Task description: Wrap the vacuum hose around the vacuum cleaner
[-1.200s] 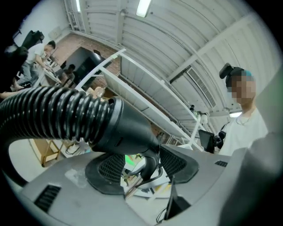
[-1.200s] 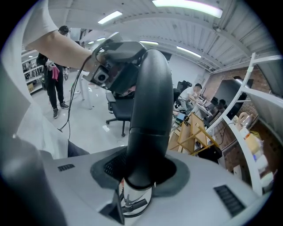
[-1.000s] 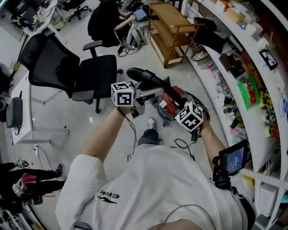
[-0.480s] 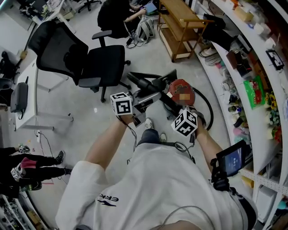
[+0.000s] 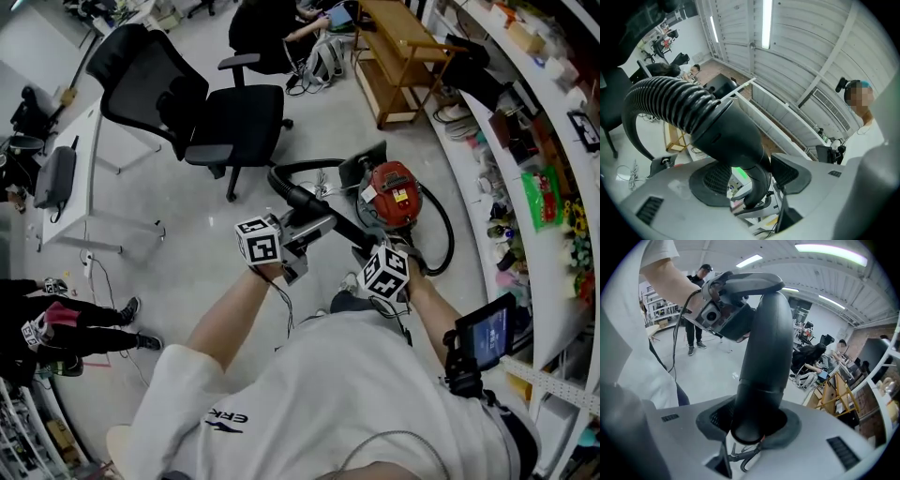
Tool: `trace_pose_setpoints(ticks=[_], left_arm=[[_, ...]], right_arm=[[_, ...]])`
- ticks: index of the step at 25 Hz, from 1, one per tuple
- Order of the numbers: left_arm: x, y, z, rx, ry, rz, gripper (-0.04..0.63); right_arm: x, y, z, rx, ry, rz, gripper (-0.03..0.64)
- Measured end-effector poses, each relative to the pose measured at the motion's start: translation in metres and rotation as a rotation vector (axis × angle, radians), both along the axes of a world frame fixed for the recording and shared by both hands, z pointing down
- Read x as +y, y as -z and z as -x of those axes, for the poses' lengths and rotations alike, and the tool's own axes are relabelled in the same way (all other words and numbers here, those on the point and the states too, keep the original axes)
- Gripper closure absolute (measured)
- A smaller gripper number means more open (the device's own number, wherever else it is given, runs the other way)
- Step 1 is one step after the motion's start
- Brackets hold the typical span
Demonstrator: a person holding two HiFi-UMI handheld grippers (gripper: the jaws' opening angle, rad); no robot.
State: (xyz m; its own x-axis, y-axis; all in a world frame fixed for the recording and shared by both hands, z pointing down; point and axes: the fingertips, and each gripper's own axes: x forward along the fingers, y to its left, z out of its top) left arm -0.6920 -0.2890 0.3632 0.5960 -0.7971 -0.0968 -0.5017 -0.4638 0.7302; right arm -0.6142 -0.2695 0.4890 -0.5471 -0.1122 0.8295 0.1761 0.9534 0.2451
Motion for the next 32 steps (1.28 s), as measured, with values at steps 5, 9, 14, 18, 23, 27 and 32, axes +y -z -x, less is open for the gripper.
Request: trace_pose_setpoints(ticks=[5,9,14,18,23,27,32], left_arm=[[0.049,-0.002,-0.006,-0.002,0.055,-0.001,0.353],[0.087,-0.002,-0.011,0.013,0.074,0.011,0.354],[0.127,-0.003,-0.025,0.022,0.074,0.018,0.354],[0.158,-0.005,-0.043,0.02,0.071,0.016,0.36],[0.188,-0.01,-0.072,-0.003,0.074,0.02,0.362],[0.206,-0.013,-0.103,-0.014,0.083,0.034,0.364],[0.231,-0.02,-0.167,-0.03,0.09,0.052,0.37]], right_arm=[[0.05,-0.005,-0.004,0.001,0.041,0.005,0.477],[0.089,-0.005,-0.01,0.003,0.07,0.021,0.477],[0.128,-0.008,-0.023,0.015,0.099,0.022,0.477],[0.158,-0.01,-0.039,0.029,0.129,0.03,0.477],[0.191,-0.016,-0.068,0.026,0.151,0.052,0.477],[0.212,-0.021,-0.096,0.022,0.173,0.074,0.477],[0.239,-0.031,-0.157,0.028,0.216,0.094,0.481]])
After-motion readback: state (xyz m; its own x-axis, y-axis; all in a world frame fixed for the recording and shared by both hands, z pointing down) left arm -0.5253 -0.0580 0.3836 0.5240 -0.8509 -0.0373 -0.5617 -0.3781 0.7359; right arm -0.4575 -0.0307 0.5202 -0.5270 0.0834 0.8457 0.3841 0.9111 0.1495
